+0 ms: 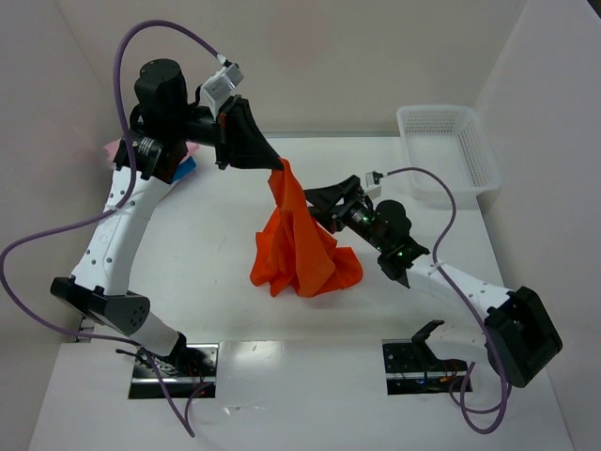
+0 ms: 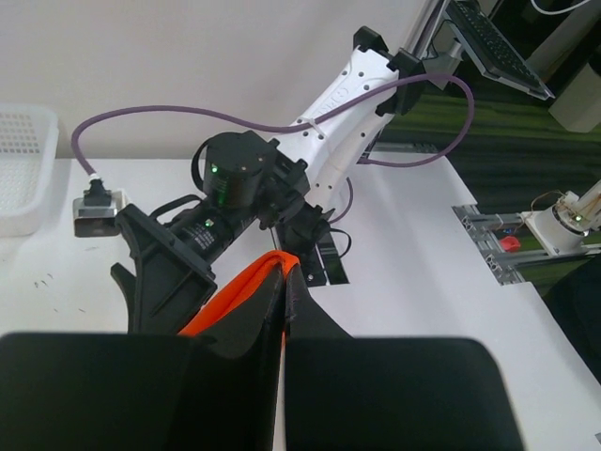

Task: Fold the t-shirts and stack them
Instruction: Flatten out the tshirt

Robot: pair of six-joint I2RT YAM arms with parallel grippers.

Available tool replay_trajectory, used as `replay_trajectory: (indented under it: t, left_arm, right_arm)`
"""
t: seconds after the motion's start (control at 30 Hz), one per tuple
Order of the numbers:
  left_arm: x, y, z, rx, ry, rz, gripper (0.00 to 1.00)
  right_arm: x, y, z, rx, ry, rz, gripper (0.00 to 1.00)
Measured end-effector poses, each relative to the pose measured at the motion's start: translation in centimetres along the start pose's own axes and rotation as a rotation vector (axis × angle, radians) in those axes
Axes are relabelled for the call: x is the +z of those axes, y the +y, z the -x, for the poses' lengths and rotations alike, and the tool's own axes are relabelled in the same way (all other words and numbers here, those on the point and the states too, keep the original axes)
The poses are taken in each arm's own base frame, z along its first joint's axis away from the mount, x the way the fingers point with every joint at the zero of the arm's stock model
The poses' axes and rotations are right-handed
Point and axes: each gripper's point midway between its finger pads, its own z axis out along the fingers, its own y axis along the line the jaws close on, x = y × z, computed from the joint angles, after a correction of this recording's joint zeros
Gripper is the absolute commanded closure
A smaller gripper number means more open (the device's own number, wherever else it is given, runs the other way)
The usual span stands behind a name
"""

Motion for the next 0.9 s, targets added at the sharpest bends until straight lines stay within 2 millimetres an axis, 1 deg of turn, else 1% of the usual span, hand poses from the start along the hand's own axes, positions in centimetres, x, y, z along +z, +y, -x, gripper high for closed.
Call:
replay_trajectory:
  t: [0.1, 0.17, 0.27, 0.3, 0.33, 0.37, 0.4, 0.43, 0.47, 0.53, 0.6, 0.63, 0.67, 0.73, 0.83, 0.87, 0.9]
  left_arm:
    - [0.0, -0.1, 0.0, 0.003, 0.001, -0.005, 1.00]
    - [0.0, -0.1, 0.0, 0.005, 0.001, -0.008, 1.00]
    - [0.0, -0.1, -0.1, 0.003, 0.002, -0.010, 1.00]
    - [0.0, -0.1, -0.1, 0.002, 0.002, -0.011, 1.00]
    - [0.0, -0.1, -0.1, 0.002, 0.003, -0.013, 1.00]
    - [0.0, -0.1, -0.2, 0.002, 0.003, -0.015, 1.00]
    - [0.0, -0.1, -0.2, 0.002, 0.003, -0.015, 1.00]
    - [0.0, -0.1, -0.3, 0.000, 0.003, -0.015, 1.00]
    - [0.0, -0.1, -0.4, -0.002, 0.004, -0.015, 1.00]
    - [0.0, 0.0, -0.6, -0.006, 0.004, -0.015, 1.00]
    - [-0.2, 0.0, -0.8, -0.010, 0.003, -0.009, 1.00]
    - [-0.4, 0.1, -0.9, -0.013, 0.002, -0.002, 1.00]
    - [-0.6, 0.2, -0.9, -0.015, 0.000, 0.008, 1.00]
    - [-1.2, 0.6, -1.1, -0.019, -0.006, 0.038, 1.00]
    - [-2.0, 1.5, -1.6, -0.038, -0.016, 0.092, 1.00]
    - [-2.2, 1.8, -1.9, -0.045, -0.019, 0.106, 1.00]
    - [-2.5, 2.2, -2.2, -0.054, -0.021, 0.122, 1.00]
  right_arm:
    - [1.3, 0.7, -0.4, 0.020, 0.032, 0.023, 0.11]
    - [2.2, 0.7, -1.3, 0.034, 0.063, 0.019, 0.11]
    - [3.3, 1.6, -3.2, 0.038, 0.122, 0.033, 0.21]
    - [3.3, 2.0, -3.8, 0.038, 0.136, 0.039, 0.26]
    - [3.3, 2.4, -4.3, 0.037, 0.150, 0.048, 0.43]
    - [3.3, 2.6, -4.7, 0.032, 0.163, 0.055, 0.53]
    - [3.2, 2.8, -5.0, 0.032, 0.170, 0.059, 0.77]
    - [3.2, 2.8, -5.1, 0.033, 0.173, 0.059, 0.86]
    - [3.3, 2.7, -5.0, 0.035, 0.169, 0.048, 1.00]
    - [3.3, 2.8, -4.8, 0.022, 0.159, 0.031, 1.00]
    - [3.1, 3.7, -3.9, 0.001, 0.136, 0.021, 1.00]
    - [2.7, 4.6, -3.1, -0.014, 0.120, 0.030, 1.00]
    - [2.2, 5.9, -2.0, -0.029, 0.094, 0.046, 1.00]
    - [0.8, 8.6, 1.2, -0.069, 0.014, 0.089, 1.00]
    - [-2.3, 12.7, 7.0, -0.146, -0.154, 0.149, 1.00]
    - [-3.2, 13.7, 8.4, -0.168, -0.200, 0.160, 1.00]
    - [-3.9, 14.7, 9.2, -0.189, -0.230, 0.172, 1.00]
